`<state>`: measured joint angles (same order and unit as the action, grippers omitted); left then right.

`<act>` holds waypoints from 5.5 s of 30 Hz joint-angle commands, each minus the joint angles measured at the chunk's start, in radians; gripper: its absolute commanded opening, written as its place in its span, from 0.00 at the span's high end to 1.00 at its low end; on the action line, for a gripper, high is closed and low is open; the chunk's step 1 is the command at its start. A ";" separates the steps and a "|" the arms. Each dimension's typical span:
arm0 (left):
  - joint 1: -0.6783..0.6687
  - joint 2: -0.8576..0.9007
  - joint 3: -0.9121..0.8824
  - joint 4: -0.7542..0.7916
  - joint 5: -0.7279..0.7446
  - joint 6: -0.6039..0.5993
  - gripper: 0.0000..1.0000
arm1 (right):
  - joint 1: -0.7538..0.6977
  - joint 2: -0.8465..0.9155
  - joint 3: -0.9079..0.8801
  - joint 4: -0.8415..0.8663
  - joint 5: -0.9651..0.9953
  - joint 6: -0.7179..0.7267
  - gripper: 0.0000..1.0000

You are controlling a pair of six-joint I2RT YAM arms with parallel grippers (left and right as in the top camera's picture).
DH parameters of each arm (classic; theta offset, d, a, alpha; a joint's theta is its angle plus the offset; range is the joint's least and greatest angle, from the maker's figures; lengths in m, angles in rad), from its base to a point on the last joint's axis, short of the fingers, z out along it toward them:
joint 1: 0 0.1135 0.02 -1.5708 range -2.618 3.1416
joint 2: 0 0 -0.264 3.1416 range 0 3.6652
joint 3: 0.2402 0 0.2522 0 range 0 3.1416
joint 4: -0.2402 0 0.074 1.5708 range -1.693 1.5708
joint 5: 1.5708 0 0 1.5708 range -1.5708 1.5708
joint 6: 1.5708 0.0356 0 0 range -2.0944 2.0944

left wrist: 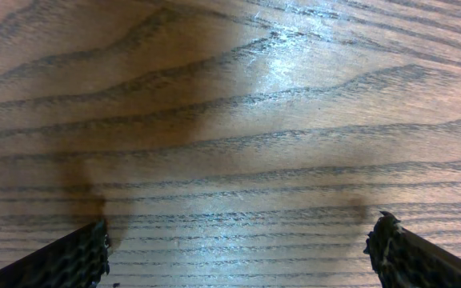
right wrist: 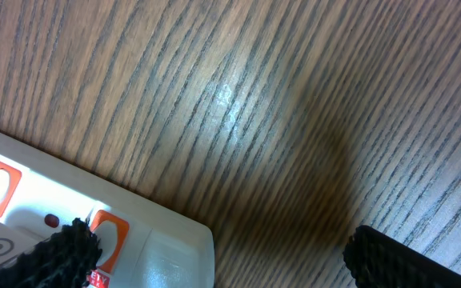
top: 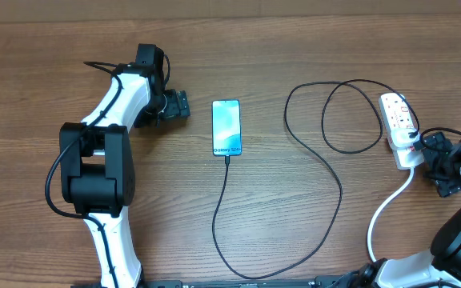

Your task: Plug charger to phone and switch on socket

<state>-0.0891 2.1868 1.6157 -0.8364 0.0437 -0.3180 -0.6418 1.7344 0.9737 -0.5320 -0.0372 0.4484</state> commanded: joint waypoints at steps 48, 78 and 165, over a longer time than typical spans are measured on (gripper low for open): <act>0.010 0.074 -0.041 0.007 0.012 0.004 0.00 | 0.001 0.068 -0.005 -0.074 -0.054 -0.065 0.00; 0.010 0.074 -0.041 0.007 0.012 0.004 0.00 | 0.001 -0.025 0.049 -0.071 0.010 -0.050 0.00; 0.010 0.074 -0.041 0.007 0.012 0.004 0.00 | -0.015 0.074 0.074 -0.106 -0.017 -0.053 0.00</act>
<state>-0.0891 2.1868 1.6157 -0.8364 0.0437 -0.3180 -0.6613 1.7927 1.0546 -0.6231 -0.0612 0.4057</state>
